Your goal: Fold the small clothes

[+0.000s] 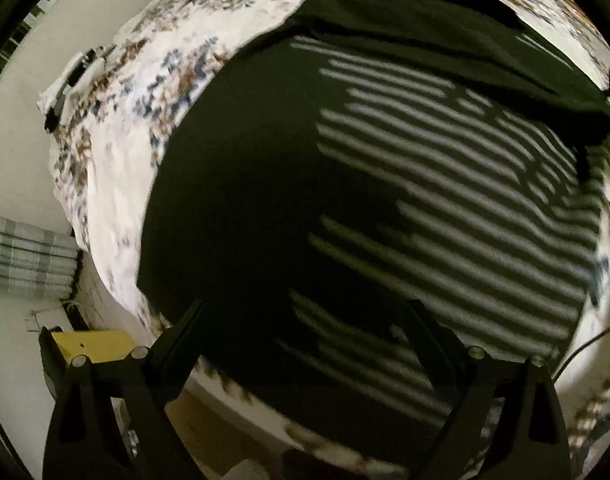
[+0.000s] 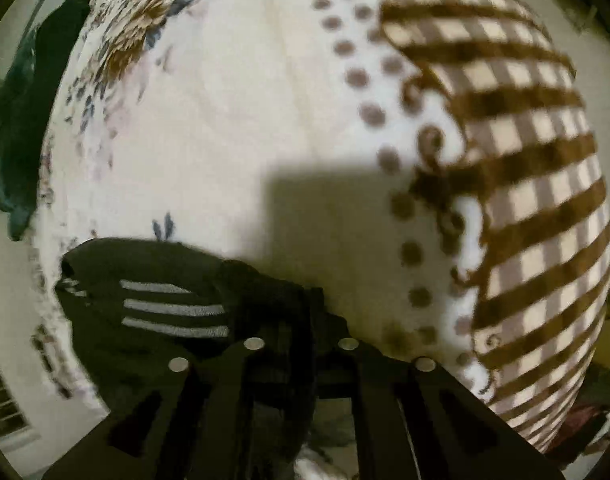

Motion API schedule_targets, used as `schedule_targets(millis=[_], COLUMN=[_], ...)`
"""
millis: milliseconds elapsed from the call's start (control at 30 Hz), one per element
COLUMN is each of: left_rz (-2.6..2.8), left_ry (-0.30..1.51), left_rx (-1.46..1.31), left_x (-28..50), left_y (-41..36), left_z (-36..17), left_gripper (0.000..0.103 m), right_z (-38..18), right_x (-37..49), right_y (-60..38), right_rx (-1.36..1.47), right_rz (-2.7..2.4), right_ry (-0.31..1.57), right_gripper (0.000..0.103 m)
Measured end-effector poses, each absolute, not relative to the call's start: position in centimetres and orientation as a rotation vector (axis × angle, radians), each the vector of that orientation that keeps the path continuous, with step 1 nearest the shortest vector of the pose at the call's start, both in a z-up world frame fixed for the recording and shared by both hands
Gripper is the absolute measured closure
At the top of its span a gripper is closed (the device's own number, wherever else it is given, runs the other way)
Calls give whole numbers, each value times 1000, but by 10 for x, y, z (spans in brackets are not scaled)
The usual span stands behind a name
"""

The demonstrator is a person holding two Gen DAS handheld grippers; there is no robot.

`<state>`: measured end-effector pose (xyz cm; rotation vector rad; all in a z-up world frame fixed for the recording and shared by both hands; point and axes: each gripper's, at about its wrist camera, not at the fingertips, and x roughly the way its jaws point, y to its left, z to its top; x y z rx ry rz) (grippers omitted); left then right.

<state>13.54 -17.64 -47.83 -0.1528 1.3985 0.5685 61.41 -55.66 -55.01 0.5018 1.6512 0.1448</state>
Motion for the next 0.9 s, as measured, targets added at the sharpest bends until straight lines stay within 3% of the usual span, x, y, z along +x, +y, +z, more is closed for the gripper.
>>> schedule_targets(millis=[67,167,300,467,533,567,600,833,867,900], left_rz=[557,556,563,567,564,561,557,515,506,497], left_ry=[1414,1437,1468,1460,1456,1459,1459,1483,1485,1484], left_rx=[-167,-180,-195,-157,-143,-134,-131,-142,-146,-151], left_x=[123,111,102,102,102,102,101,90,90,89], left_y=[-190,-203,-216,-223,-225,-225,-225,-234,-236,-239], left_z=[-480,-483,-493,-495,-495,-496,-496,-505,-506,-507], left_gripper=[7,7,7,7,7,7,7,7,7,7], right_z=[-531,-495,-490,-534,-548,-552,-556,-555,-549,-544], right_x=[597,555,477,433,429,425,420,412,415,418], right_y=[-567,-575,-541,-479,-467,-466,-473,-525,-529,-534], right_rx=[508,429,374,379,369,342,314,289,312,334], right_rz=[185,244,414,476,458,428,379,302,324,338], right_ry=[1630,1573,1653,1706,1710,1699,1708,1767,1772,1776], right_gripper=[59,49,48,48,56,89,98,98,96,87])
